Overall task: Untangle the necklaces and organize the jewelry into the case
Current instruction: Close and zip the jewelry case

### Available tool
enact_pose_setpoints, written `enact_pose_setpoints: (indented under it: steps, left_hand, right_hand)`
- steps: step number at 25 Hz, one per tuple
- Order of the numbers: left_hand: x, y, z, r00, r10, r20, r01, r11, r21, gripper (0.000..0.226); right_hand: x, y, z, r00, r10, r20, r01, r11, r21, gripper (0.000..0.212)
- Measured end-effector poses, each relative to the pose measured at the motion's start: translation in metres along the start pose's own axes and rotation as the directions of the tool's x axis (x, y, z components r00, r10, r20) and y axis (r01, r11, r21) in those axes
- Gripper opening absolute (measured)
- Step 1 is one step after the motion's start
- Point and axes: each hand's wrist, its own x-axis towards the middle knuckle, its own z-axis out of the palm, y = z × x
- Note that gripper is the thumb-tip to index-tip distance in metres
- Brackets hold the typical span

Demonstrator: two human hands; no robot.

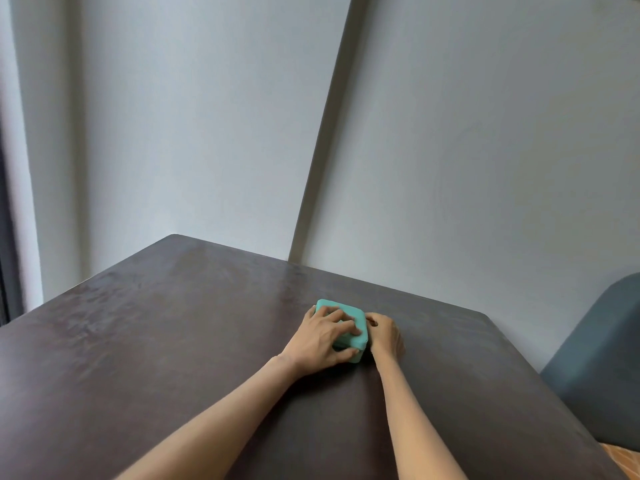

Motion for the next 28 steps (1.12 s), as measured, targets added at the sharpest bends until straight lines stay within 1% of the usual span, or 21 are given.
enact_pose_setpoints:
  steps: [3,7,9,11,13,14,15,16,17,18,19,20,21,22,24,25,28]
  left_hand:
    - [0.000,-0.001,-0.002,1.000,0.009,0.018,-0.009,1.000,-0.002,0.052]
    - [0.000,-0.002,-0.005,0.998,0.016,0.056,-0.014,0.999,-0.041,0.052]
    - [0.001,-0.003,-0.008,0.995,0.012,0.099,-0.007,0.998,-0.057,0.052]
    - [0.002,-0.004,-0.011,0.993,0.005,0.115,0.001,0.998,-0.058,0.054]
    - [-0.002,0.000,-0.013,0.995,-0.017,0.103,0.028,0.994,-0.108,0.055]
    - [-0.005,0.002,-0.013,0.994,-0.056,0.092,0.071,0.982,-0.174,0.058]
    - [-0.011,0.005,-0.013,0.987,-0.136,0.082,0.153,0.950,-0.274,0.065]
    - [-0.015,0.009,-0.016,0.965,-0.252,0.069,0.260,0.893,-0.368,0.076]
    - [-0.020,0.010,-0.019,0.920,-0.387,0.060,0.373,0.819,-0.436,0.089]
    - [-0.024,0.010,-0.022,0.861,-0.505,0.059,0.474,0.756,-0.451,0.098]
    - [-0.028,0.010,-0.024,0.819,-0.571,0.056,0.544,0.741,-0.393,0.100]
    - [-0.033,0.009,-0.025,0.808,-0.586,0.050,0.568,0.756,-0.326,0.095]
    - [-0.038,0.008,-0.025,0.822,-0.567,0.044,0.554,0.781,-0.286,0.085]
    - [-0.041,0.007,-0.026,0.839,-0.543,0.029,0.528,0.801,-0.283,0.074]
    - [-0.043,-0.001,-0.030,0.842,-0.538,-0.026,0.497,0.795,-0.347,0.054]
    - [-0.042,-0.008,-0.033,0.833,-0.550,-0.056,0.490,0.781,-0.387,0.049]
    - [-0.029,-0.048,-0.045,0.792,-0.592,-0.151,0.483,0.757,-0.440,0.047]
  right_hand:
    - [0.000,0.002,-0.002,1.000,0.003,0.029,-0.004,0.999,0.049,0.022]
    - [-0.001,0.003,-0.005,0.998,0.005,0.061,-0.008,0.999,0.051,0.021]
    - [0.001,0.004,-0.003,0.997,0.012,0.072,-0.017,0.998,0.061,0.020]
    - [0.000,0.005,0.000,0.999,0.015,0.046,-0.020,0.995,0.100,0.021]
    - [-0.007,0.004,0.001,1.000,0.021,-0.020,-0.017,0.984,0.180,0.023]
    - [-0.012,0.004,0.000,0.997,0.038,-0.064,-0.020,0.967,0.253,0.024]
    - [-0.021,0.004,0.000,0.992,0.062,-0.107,-0.023,0.943,0.331,0.024]
    - [-0.031,0.004,-0.001,0.987,0.090,-0.137,-0.031,0.924,0.382,0.024]
    - [-0.042,0.002,-0.002,0.983,0.111,-0.146,-0.044,0.916,0.399,0.026]
    - [-0.052,0.000,-0.002,0.983,0.119,-0.143,-0.054,0.919,0.391,0.029]
    - [-0.062,-0.002,-0.003,0.984,0.116,-0.136,-0.057,0.925,0.376,0.032]
    - [-0.072,-0.004,-0.002,0.986,0.104,-0.131,-0.049,0.929,0.367,0.034]
    - [-0.080,-0.008,-0.001,0.988,0.085,-0.130,-0.032,0.929,0.368,0.034]
    - [-0.086,-0.013,0.001,0.989,0.063,-0.132,-0.010,0.928,0.372,0.033]
    - [-0.091,-0.029,0.011,0.990,0.020,-0.142,0.034,0.928,0.371,0.030]
    - [-0.088,-0.039,0.017,0.990,-0.003,-0.140,0.055,0.929,0.365,0.031]
    - [-0.063,-0.077,0.043,0.992,-0.084,-0.094,0.114,0.919,0.379,0.033]
